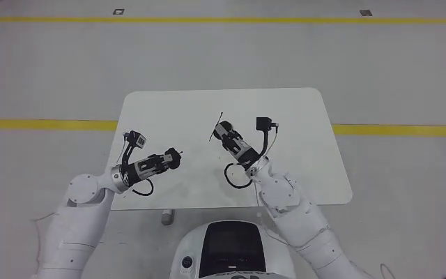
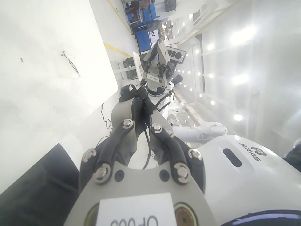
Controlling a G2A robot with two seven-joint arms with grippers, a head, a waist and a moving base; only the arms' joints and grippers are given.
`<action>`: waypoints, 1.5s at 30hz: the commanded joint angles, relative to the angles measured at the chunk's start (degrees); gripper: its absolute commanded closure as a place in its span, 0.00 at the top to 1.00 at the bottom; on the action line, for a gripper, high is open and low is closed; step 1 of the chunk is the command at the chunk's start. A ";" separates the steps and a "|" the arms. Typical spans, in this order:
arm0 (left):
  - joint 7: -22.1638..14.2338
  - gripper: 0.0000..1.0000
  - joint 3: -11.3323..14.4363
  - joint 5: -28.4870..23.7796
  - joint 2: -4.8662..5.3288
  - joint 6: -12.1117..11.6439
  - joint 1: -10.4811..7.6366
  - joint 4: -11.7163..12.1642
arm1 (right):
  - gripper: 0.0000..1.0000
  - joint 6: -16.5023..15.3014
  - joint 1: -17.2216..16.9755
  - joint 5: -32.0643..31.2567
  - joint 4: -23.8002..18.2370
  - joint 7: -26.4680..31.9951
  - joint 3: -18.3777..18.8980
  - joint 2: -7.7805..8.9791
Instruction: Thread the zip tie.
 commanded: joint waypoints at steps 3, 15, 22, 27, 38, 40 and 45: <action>1.68 0.00 1.23 -0.62 -0.05 0.22 0.28 -0.51 | 0.00 -0.12 -0.12 -1.29 0.70 -2.78 -1.98 -0.38; 3.75 0.00 1.83 -1.15 -0.15 -0.05 0.46 -0.99 | 0.00 -0.59 0.17 -2.55 0.34 -4.31 -2.66 -0.54; 7.90 0.00 3.42 -0.38 -0.21 0.85 1.00 -1.62 | 0.00 1.53 -0.40 -23.30 0.04 -17.31 -6.10 -0.65; 8.61 0.00 3.62 -0.11 -0.03 1.26 0.76 -1.73 | 0.00 2.32 -0.18 -28.57 1.58 -22.33 -8.29 -1.08; 9.60 0.00 4.60 0.58 0.05 0.12 0.18 -1.81 | 0.00 3.54 0.39 -34.51 3.92 -28.03 -9.59 -1.45; 9.60 0.00 4.60 0.58 0.05 0.12 0.18 -1.81 | 0.00 3.54 0.39 -34.51 3.92 -28.03 -9.59 -1.45; 11.69 0.00 5.74 1.00 -0.07 0.80 0.38 -2.59 | 0.00 4.40 0.16 -38.15 3.33 -27.51 -10.26 -1.38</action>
